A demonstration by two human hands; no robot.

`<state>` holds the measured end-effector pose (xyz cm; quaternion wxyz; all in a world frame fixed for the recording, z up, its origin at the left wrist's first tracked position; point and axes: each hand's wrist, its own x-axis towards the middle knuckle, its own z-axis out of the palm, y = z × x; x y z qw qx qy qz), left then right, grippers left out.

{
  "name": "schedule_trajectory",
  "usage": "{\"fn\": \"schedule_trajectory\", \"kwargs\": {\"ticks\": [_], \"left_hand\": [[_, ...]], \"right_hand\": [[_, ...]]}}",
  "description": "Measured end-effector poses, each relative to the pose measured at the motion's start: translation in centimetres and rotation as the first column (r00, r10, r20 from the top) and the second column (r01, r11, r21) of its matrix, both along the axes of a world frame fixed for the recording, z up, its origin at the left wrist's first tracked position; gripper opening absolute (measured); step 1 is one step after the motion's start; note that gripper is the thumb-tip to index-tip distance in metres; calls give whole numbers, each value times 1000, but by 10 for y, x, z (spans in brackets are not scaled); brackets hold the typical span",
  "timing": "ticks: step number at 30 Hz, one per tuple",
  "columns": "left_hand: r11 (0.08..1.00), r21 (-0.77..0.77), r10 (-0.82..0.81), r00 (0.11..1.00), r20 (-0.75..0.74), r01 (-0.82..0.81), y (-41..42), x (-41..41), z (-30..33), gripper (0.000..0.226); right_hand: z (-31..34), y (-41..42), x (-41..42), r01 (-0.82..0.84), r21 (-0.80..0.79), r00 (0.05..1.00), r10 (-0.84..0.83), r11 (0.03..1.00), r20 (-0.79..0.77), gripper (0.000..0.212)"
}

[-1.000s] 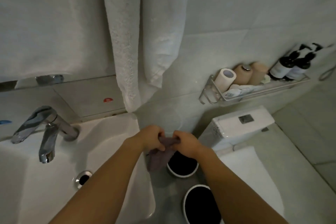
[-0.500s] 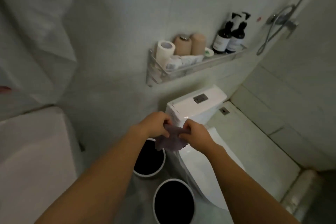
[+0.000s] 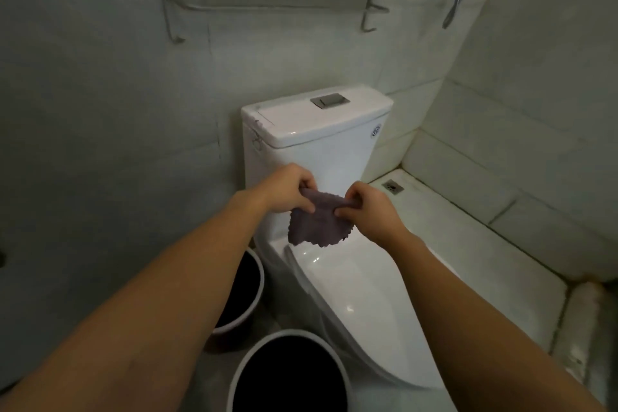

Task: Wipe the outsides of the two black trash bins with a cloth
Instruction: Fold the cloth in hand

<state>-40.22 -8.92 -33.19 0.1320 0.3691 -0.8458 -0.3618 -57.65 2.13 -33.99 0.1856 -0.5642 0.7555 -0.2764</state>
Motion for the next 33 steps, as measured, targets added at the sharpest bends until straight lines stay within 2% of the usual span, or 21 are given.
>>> {"fn": "schedule_trajectory", "kwargs": {"ticks": [5,11,15,20,24,26,28,33], "left_hand": [[1000,-30,0,1000,-22,-1,13,-16,-30,26],[999,-46,-17,1000,-26,16,41,-21,-27,32],[997,-46,-65,997,-47,62,67,-14,-17,38],[987,-143,-81,995,-58,72,106,-5,2,45],[978,-193,-106,982,-158,74,141,5,17,48],[976,-193,-141,962,-234,96,159,9,23,48],[976,-177,-172,943,-286,125,178,11,29,45],[971,-173,-216,908,-359,162,207,15,30,43]], "right_hand": [[-32,16,-18,18,-66,999,-16,998,32,25],[-32,53,-26,50,-133,971,-17,990,238,17],[-23,85,-23,85,-160,865,7,983,501,15],[-14,117,-9,116,-210,781,42,971,623,29],[-13,137,9,232,-262,573,87,937,815,19],[-13,148,20,292,-282,515,98,914,852,9],[-15,158,33,310,-302,477,127,902,870,14],[-14,188,66,276,-332,472,174,902,864,20]]}}
